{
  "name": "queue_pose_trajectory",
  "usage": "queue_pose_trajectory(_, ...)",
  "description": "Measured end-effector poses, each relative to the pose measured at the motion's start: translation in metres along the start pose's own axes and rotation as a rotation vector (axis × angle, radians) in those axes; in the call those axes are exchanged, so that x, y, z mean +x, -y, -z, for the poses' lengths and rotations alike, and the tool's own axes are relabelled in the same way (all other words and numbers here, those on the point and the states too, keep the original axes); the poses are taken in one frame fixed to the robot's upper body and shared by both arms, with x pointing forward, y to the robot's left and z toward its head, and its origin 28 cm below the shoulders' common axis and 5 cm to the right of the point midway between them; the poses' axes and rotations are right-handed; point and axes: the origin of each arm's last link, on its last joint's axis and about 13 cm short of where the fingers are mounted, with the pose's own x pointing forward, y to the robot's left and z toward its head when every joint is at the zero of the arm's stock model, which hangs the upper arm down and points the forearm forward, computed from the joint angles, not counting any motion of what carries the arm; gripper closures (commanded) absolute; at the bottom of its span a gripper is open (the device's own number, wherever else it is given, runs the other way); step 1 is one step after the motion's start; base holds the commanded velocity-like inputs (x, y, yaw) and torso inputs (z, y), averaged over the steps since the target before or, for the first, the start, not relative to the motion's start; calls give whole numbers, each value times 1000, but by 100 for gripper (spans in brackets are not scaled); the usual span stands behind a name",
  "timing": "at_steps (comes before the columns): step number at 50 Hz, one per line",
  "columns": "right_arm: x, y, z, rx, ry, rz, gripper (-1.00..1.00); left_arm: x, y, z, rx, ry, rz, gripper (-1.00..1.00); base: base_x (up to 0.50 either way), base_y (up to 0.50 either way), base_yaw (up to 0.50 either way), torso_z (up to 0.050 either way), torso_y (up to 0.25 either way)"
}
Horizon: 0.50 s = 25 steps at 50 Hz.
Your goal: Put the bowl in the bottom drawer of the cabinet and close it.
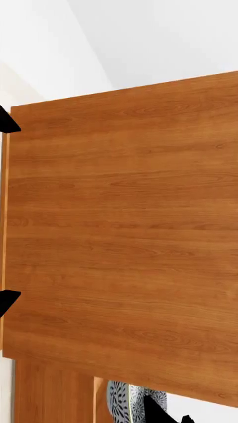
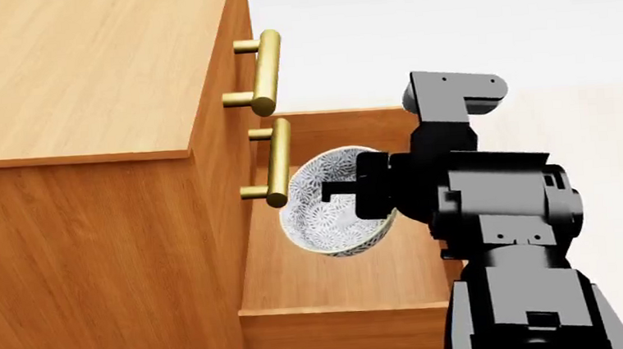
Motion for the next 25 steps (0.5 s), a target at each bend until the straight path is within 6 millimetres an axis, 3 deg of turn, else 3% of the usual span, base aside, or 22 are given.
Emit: queue_pose_trajectory(25, 0, -2, 7, 70, -57, -22, 100, 0, -1, -1, 0, 1, -1, -100, 0, 0, 0, 0, 0)
